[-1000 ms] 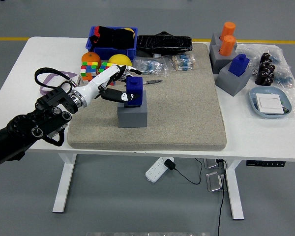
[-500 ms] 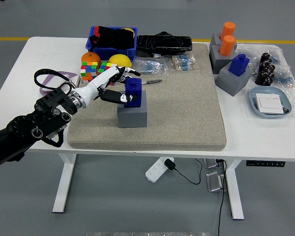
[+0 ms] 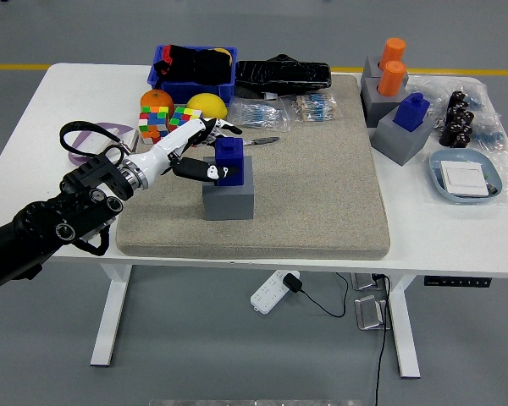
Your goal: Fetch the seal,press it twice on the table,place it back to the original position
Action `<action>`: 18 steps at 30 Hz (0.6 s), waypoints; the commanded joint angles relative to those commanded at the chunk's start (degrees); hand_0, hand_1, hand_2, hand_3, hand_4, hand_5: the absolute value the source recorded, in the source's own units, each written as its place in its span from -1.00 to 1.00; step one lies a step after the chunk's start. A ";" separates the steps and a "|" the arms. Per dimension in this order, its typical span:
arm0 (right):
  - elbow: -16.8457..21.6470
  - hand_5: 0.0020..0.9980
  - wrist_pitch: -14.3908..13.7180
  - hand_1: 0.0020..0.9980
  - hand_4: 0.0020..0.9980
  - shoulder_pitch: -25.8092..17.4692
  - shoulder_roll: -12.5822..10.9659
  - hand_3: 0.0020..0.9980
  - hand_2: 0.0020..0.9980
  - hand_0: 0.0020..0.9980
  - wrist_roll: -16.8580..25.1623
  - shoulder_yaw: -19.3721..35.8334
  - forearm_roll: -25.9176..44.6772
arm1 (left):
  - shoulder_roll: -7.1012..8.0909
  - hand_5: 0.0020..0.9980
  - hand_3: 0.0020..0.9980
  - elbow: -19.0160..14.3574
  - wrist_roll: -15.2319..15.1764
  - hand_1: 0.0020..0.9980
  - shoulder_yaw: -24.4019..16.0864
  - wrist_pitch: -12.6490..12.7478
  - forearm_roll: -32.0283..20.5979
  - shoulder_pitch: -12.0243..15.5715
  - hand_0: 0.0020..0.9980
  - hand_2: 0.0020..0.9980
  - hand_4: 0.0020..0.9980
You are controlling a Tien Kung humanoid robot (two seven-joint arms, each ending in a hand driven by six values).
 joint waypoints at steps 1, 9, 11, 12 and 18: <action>0.00 0.01 0.00 0.37 0.64 0.01 0.00 0.25 0.36 0.55 0.00 -0.02 0.00 | 0.01 -1.00 0.51 0.04 -0.02 -0.13 0.05 0.02 -0.02 -0.01 0.35 -0.29 0.24; 0.07 0.01 -0.01 0.37 0.64 0.05 -0.06 0.25 0.36 0.55 0.02 -0.08 0.10 | 0.56 -1.00 0.51 -0.01 -0.47 -0.12 0.02 0.25 0.40 -0.64 0.35 -0.29 0.24; 0.05 0.01 -0.01 0.37 0.64 0.02 -0.07 0.25 0.36 0.55 0.02 -0.08 0.06 | 0.67 -1.00 0.51 -0.01 -0.49 -0.12 0.02 0.24 0.43 -0.74 0.35 -0.29 0.24; 0.03 0.01 -0.01 0.37 0.64 0.00 -0.06 0.25 0.36 0.55 0.01 -0.06 0.04 | 0.69 -1.00 0.51 0.01 -0.50 -0.12 0.02 0.25 0.44 -0.75 0.35 -0.29 0.24; 0.08 0.01 0.02 0.37 0.64 0.01 0.01 0.25 0.36 0.55 0.01 -0.11 0.06 | 0.52 -1.00 0.51 0.19 -0.39 -0.12 0.27 0.19 0.63 -0.59 0.35 -0.29 0.24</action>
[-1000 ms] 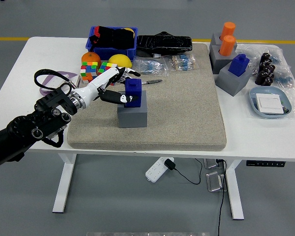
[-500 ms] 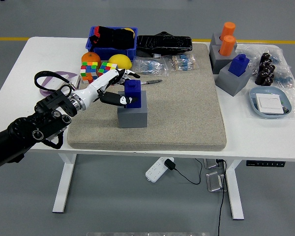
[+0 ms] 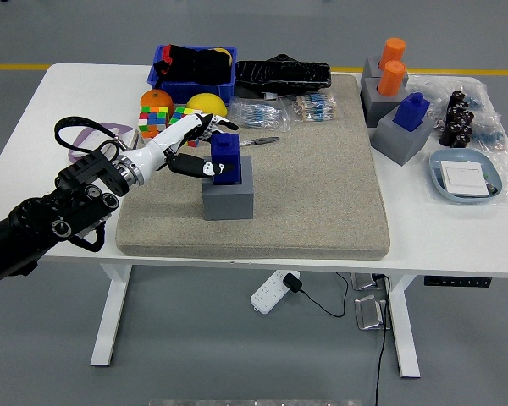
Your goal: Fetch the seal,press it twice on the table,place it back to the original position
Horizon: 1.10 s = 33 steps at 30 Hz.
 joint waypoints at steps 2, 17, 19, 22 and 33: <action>-0.01 0.01 -0.01 0.37 0.64 0.01 -0.02 0.25 0.36 0.55 0.01 0.02 -0.04 | -0.05 -1.00 0.51 0.01 -0.06 -0.12 0.14 0.07 0.17 0.06 0.35 -0.29 0.24; -0.05 0.02 -0.02 0.37 0.65 0.10 -0.03 0.25 0.36 0.55 0.07 0.09 -0.05 | -0.58 -1.00 0.51 0.77 -0.66 -0.12 1.15 0.58 -0.09 -0.26 0.35 -0.29 0.23; -0.03 0.02 -0.02 0.37 0.65 0.10 -0.06 0.25 0.36 0.55 0.09 0.05 0.01 | -0.61 -1.00 0.51 0.79 -0.53 -0.12 1.42 0.44 0.03 -0.28 0.35 -0.29 0.23; -0.07 0.02 -0.03 0.37 0.65 0.08 -0.01 0.25 0.36 0.55 0.11 0.09 -0.04 | -0.69 -1.00 0.51 0.97 -0.42 -0.12 1.79 0.28 0.08 -0.23 0.35 -0.29 0.23; -0.11 0.02 -0.02 0.37 0.65 0.06 -0.04 0.25 0.36 0.55 0.16 0.00 -0.05 | -0.59 -1.00 0.53 1.14 -0.36 0.15 1.79 0.25 0.36 -0.25 0.58 0.01 0.32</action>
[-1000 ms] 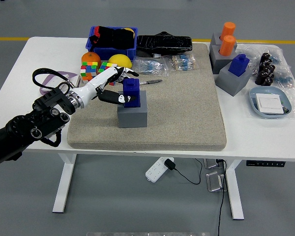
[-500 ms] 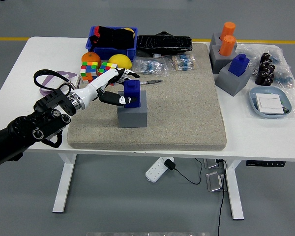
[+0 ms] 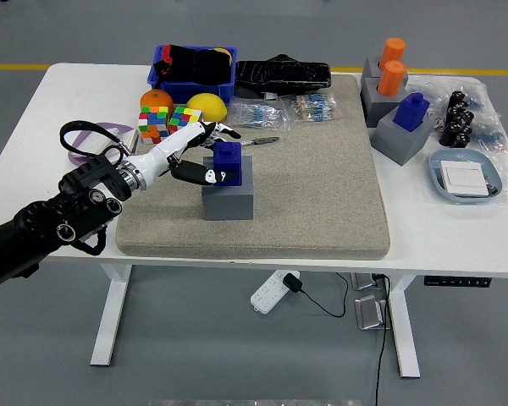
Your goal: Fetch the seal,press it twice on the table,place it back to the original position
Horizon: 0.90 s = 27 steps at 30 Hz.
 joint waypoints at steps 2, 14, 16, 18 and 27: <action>-0.02 0.02 -0.01 0.37 0.65 -0.01 0.04 0.25 0.36 0.55 0.00 0.10 0.01 | -0.03 -1.00 0.60 0.01 -0.04 0.39 0.04 0.04 0.01 0.01 0.63 0.29 0.49; -0.03 0.02 0.02 0.37 0.65 -0.05 0.11 0.25 0.36 0.55 0.00 0.19 -0.01 | -0.03 -1.00 0.61 -0.01 -0.26 0.42 0.14 0.34 -0.03 0.18 0.63 0.33 0.59; -0.04 0.02 0.03 0.37 0.65 -0.07 0.12 0.25 0.36 0.55 -0.01 0.18 -0.03 | 0.00 -1.00 0.61 0.00 -0.25 0.42 0.13 0.31 0.00 0.17 0.63 0.33 0.59; -0.06 0.02 0.03 0.37 0.65 -0.10 0.13 0.25 0.36 0.55 -0.01 0.16 -0.02 | 0.02 -1.00 0.61 0.04 -0.21 0.42 0.10 0.22 0.01 0.18 0.63 0.33 0.59; 0.00 0.02 0.05 0.37 0.65 -0.09 0.14 0.25 0.36 0.56 -0.02 0.15 0.03 | 0.11 -1.00 0.69 0.46 -0.24 0.68 -0.10 -1.62 -0.52 0.09 0.70 0.63 0.92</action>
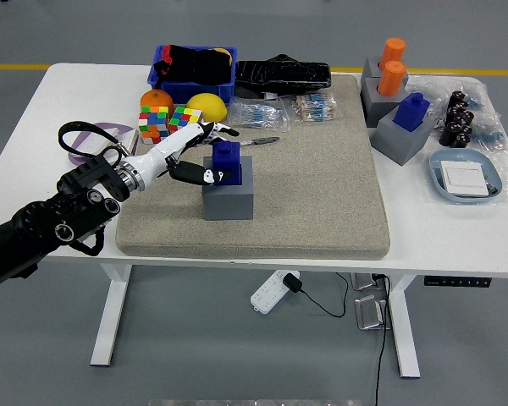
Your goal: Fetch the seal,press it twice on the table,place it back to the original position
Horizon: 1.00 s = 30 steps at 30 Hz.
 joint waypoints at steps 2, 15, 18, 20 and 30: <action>-0.03 0.02 0.00 0.37 0.65 -0.01 0.02 0.25 0.36 0.56 -0.01 0.05 -0.05 | -0.01 -1.00 0.69 0.13 0.13 0.68 -0.03 -0.60 -0.10 -0.02 0.70 0.63 0.92; -0.07 0.02 0.05 0.37 0.65 -0.09 0.07 0.25 0.36 0.56 0.01 0.08 -0.04 | 0.03 -0.25 1.00 1.37 1.55 1.00 -1.15 -6.65 0.01 0.01 1.00 1.00 1.00; -0.06 0.02 0.06 0.37 0.65 -0.10 0.06 0.25 0.36 0.56 0.02 0.07 -0.04 | 0.02 -0.05 1.00 1.63 1.11 1.00 -1.50 -7.11 -0.94 0.00 1.00 1.00 1.00; -0.06 0.02 0.07 0.37 0.65 -0.09 0.08 0.25 0.36 0.56 0.03 0.06 -0.05 | 0.08 -0.05 1.00 1.77 0.76 1.00 -2.04 -7.31 -1.98 0.05 1.00 1.00 1.00; -0.06 0.03 0.18 0.37 0.65 -0.07 0.09 0.25 0.36 0.56 0.09 0.48 -0.24 | 1.43 0.66 1.00 2.25 1.53 1.00 -5.00 -8.87 -6.40 0.13 1.00 1.00 1.00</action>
